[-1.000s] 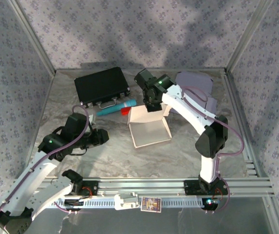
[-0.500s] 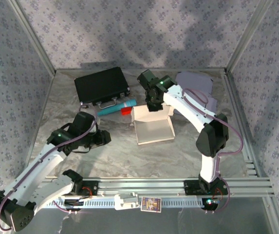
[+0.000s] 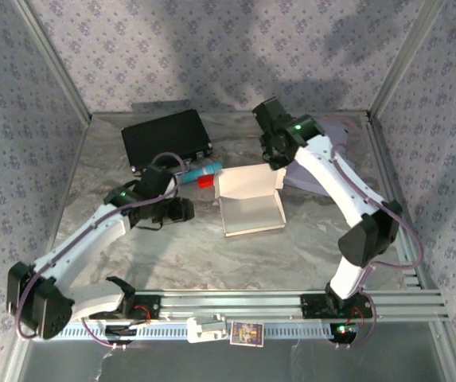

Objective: Fold the paper box

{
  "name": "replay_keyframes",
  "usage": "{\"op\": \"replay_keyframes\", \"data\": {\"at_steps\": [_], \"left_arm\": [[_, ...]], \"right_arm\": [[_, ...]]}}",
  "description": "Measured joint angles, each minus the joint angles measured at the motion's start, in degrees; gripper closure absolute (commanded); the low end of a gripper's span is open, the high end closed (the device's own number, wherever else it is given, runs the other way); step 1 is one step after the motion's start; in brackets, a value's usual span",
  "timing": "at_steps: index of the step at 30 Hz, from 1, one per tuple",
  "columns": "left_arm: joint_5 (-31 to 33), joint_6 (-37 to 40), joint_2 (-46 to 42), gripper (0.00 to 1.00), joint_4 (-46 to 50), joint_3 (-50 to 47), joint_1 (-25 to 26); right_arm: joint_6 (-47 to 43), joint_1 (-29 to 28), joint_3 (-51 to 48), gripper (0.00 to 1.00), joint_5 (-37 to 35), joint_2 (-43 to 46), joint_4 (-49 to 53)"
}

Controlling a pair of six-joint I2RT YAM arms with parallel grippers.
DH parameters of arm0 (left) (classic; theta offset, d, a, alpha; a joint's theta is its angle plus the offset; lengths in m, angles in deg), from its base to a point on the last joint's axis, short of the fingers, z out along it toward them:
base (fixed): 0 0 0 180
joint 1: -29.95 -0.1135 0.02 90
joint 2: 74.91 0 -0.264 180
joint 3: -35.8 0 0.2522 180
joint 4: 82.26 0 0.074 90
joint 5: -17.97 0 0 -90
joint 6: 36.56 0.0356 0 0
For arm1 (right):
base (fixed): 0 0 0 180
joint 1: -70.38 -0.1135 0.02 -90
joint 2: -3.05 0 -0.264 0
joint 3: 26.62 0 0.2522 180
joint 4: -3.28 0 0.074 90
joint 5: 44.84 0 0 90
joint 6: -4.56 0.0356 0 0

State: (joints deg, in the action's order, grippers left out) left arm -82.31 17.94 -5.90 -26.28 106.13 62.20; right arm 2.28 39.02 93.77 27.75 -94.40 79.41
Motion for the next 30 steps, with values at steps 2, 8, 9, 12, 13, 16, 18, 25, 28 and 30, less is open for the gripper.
{"op": "replay_keyframes", "data": {"at_steps": [2, 8, 9, 12, 13, 16, 18, 25, 28, 30], "left_arm": [[0.46, 1.79, 4.15, 0.49, -0.31, 3.98, 0.0], [0.87, 7.06, 15.52, 0.47, -1.81, 13.84, 0.0], [0.85, 7.74, 16.98, 0.47, -1.97, 14.78, 0.0], [0.85, 9.53, 20.46, 0.47, -2.43, 16.5, 0.11], [0.87, 9.94, 21.35, 0.47, -2.45, 16.87, 0.26], [1.18, 11.06, 23.85, 0.47, -3.37, 17.73, 1.07], [1.53, 11.8, 25.53, 0.47, -3.98, 18.84, 1.68], [2.64, 13.6, 28.28, 0.5, -5.73, 22.27, 3.39], [2.84, 13.73, 28.7, 0.54, -6.1, 22.84, 3.54], [2.91, 13.97, 29.2, 0.56, -6.08, 23.34, 3.52]], "right_arm": [[-13.9, 2.21, -1.31, 0.48, -0.44, 3.23, -3.17], [-54.45, 14.8, -16.13, 0.47, 16.06, 14.88, -10.86], [-59.28, 16.72, -18.71, 0.47, 18.62, 15.63, -11.04], [-70.42, 19.37, -27.02, 0.47, 24.52, 16.41, -12.74], [-72.85, 19.47, -29.38, 0.47, 26.1, 16.41, -13.4], [-78.66, 19.65, -34.77, 0.48, 30.49, 16.41, -15.23], [-81.46, 19.82, -36.15, 0.48, 32.57, 16.22, -16.98], [-87.95, 20.02, -36.33, 0.5, 35.1, 13.4, -23.56], [-89.79, 19.98, -36.39, 0.51, 35.21, 11.08, -25.57], [-90.62, 20.15, -36.57, 0.51, 35.23, 10.08, -26.88]]}}
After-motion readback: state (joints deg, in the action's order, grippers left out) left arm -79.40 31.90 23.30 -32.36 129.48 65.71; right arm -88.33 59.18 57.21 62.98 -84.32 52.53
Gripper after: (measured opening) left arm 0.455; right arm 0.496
